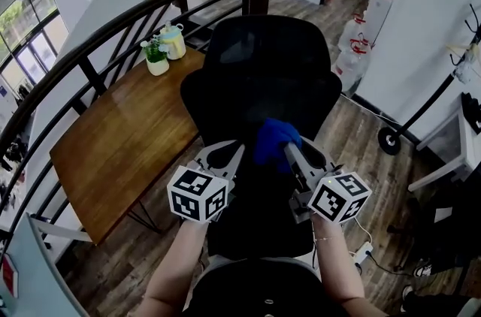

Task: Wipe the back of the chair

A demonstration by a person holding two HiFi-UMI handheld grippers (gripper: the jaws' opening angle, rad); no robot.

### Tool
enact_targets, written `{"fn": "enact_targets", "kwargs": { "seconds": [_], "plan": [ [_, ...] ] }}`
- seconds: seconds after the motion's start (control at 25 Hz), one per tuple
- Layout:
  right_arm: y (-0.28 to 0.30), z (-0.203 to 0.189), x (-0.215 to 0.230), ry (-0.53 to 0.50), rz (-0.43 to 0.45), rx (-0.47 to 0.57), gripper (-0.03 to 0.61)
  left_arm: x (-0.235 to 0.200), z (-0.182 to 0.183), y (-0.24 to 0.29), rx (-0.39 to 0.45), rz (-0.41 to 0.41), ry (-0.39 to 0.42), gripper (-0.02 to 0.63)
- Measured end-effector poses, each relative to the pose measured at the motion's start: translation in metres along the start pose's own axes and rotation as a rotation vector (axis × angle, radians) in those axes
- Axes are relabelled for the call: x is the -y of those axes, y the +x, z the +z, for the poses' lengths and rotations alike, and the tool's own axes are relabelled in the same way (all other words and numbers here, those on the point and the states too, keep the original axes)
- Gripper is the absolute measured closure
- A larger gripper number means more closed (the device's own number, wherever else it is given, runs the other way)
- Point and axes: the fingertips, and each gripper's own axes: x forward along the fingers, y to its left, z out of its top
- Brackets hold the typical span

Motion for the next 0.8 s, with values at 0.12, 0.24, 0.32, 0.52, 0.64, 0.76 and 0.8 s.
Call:
{"fn": "enact_targets", "kwargs": {
  "seconds": [0.12,0.24,0.32,0.52,0.64,0.76,0.8],
  "plan": [
    [0.002,-0.002,-0.002,-0.007,0.004,-0.006,0.503,0.001,-0.001,0.001,0.002,-0.001,-0.006,0.586],
    [0.003,-0.003,-0.003,-0.012,0.007,-0.010,0.503,0.001,-0.002,0.003,-0.004,0.003,-0.015,0.585],
    [0.003,-0.004,-0.002,-0.010,0.007,-0.012,0.505,0.001,-0.004,0.004,-0.010,0.010,-0.020,0.585],
    [0.001,-0.009,0.002,0.002,-0.003,-0.018,0.505,0.001,-0.009,0.006,-0.021,0.011,-0.023,0.585],
    [0.000,-0.011,0.003,0.008,-0.006,-0.022,0.505,0.003,-0.010,0.007,-0.019,0.009,-0.032,0.584],
    [-0.001,-0.013,0.004,0.012,-0.003,-0.027,0.505,0.005,-0.011,0.008,-0.020,0.010,-0.041,0.584],
    [-0.002,-0.013,0.004,0.011,-0.002,-0.028,0.505,0.006,-0.012,0.008,-0.021,0.010,-0.047,0.585]
  ]
}}
